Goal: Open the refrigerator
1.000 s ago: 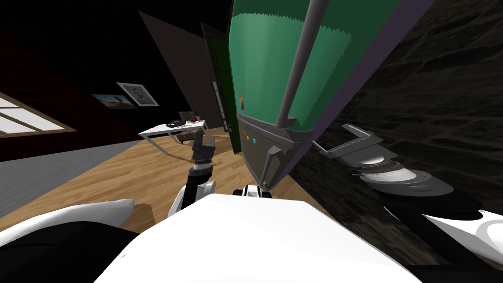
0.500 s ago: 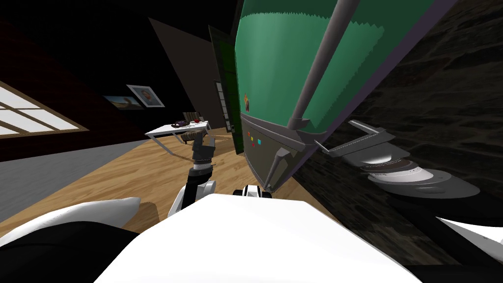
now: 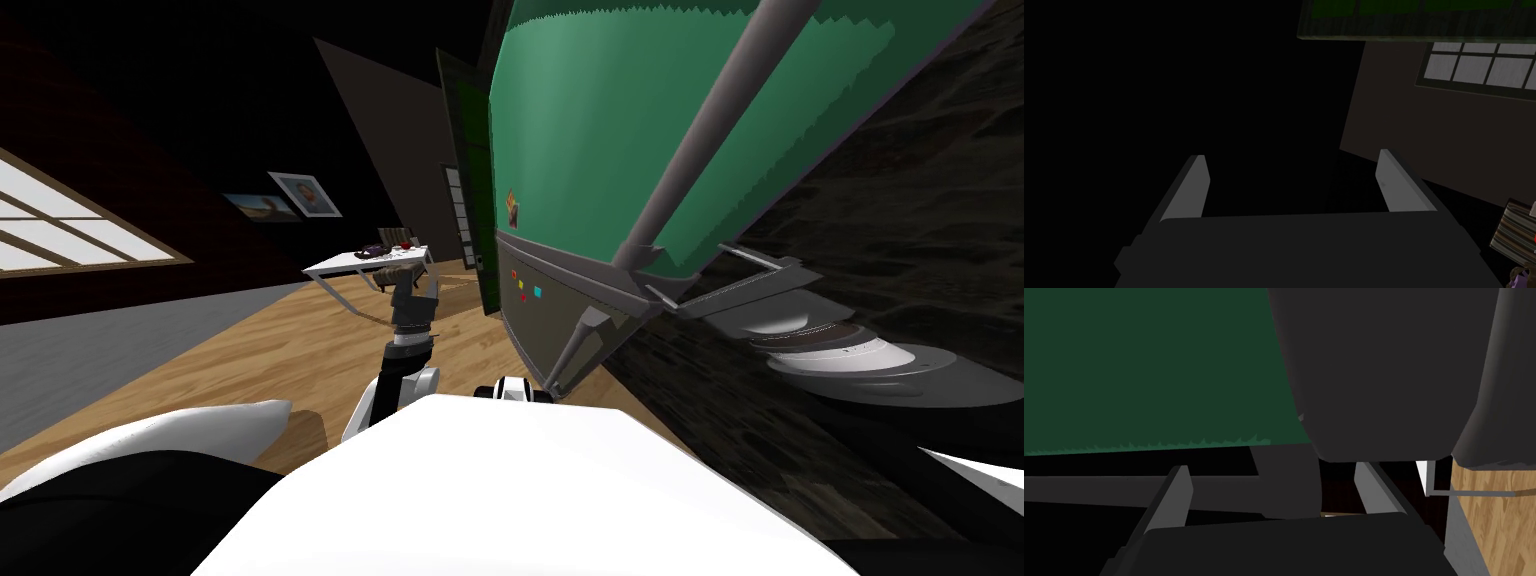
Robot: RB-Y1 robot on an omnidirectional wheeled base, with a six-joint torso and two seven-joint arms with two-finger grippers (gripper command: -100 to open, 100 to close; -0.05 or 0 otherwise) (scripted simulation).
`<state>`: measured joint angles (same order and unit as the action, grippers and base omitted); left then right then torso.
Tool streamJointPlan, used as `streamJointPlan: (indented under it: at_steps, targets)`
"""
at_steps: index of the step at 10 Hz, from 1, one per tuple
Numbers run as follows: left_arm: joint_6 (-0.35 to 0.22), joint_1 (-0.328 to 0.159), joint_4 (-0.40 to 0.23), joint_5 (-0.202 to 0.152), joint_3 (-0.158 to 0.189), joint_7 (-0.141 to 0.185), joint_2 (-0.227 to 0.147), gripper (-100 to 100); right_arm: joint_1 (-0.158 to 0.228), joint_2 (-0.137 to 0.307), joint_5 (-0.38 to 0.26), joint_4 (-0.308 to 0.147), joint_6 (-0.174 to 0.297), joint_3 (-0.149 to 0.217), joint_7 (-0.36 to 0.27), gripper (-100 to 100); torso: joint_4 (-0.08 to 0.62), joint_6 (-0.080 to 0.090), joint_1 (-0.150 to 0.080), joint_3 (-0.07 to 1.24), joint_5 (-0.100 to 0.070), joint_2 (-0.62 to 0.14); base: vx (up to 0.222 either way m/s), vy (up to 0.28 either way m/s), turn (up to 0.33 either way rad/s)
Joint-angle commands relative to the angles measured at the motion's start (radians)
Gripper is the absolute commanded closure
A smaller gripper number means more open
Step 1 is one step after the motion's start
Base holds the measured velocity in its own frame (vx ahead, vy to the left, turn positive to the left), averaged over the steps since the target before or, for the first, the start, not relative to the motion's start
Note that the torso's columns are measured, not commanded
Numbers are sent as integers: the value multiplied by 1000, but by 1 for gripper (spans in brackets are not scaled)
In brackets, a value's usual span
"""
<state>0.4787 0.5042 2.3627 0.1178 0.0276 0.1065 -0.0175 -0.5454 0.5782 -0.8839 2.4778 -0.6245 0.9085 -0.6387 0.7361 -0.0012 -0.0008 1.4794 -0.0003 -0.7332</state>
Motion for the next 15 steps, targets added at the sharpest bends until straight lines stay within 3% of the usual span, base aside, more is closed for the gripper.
streamJointPlan:
  at_steps: [1, 5, 6, 8, 9, 10, 11, 13, 15]
  targets:
    - [0, 0, 0, 0, 0, 0, 0, 0, -6, 12, -29, 42, -12, 30, -37, -100, 1, 1, 1, -1, 0, -1, 33, 45, 17]
    - [0, 0, 0, 0, 0, 0, 0, 0, -10, 18, -44, 132, -17, 45, -54, -100, 2, 1, 0, -5, 0, -6, 14, 20, 9]
    - [0, 0, 0, 0, 0, 0, 0, 0, -8, 23, -41, 117, -14, 48, -48, -100, 2, 1, 0, -4, 0, -6, 0, 0, 0]
    - [0, 0, 0, 0, 0, 0, 0, 0, -1, 67, -24, 98, -8, 89, -15, -100, 1, 1, 3, -2, 1, -3, 56, 62, 12]
    - [0, 0, 0, 0, 0, 0, 0, 0, -1, 67, -32, 103, -1, 79, -16, -100, 1, 1, 4, -1, 1, -1, 31, 33, -14]
    - [0, 0, 0, 0, 0, 0, 0, 0, -6, 39, -34, 112, -13, 64, -36, 100, 1, 0, 1, -2, 1, -3, -22, -25, -22]
    - [0, 0, 0, 0, 0, 0, 0, 0, -8, 28, -38, 117, -15, 54, -44, 100, 0, -1, -1, -2, 0, -3, -44, -61, 19]
    - [0, 0, 0, 0, 0, 0, 0, 0, -12, 34, -40, 101, -1, 78, -38, 100, 0, 3, -4, -4, -4, -3, -20, 88, -7]
    - [0, 0, 0, 0, 0, 0, 0, 0, -20, 37, -45, 83, 5, 95, -37, 100, -1, -1, 11, -2, 3, -1, -4, 269, -65]
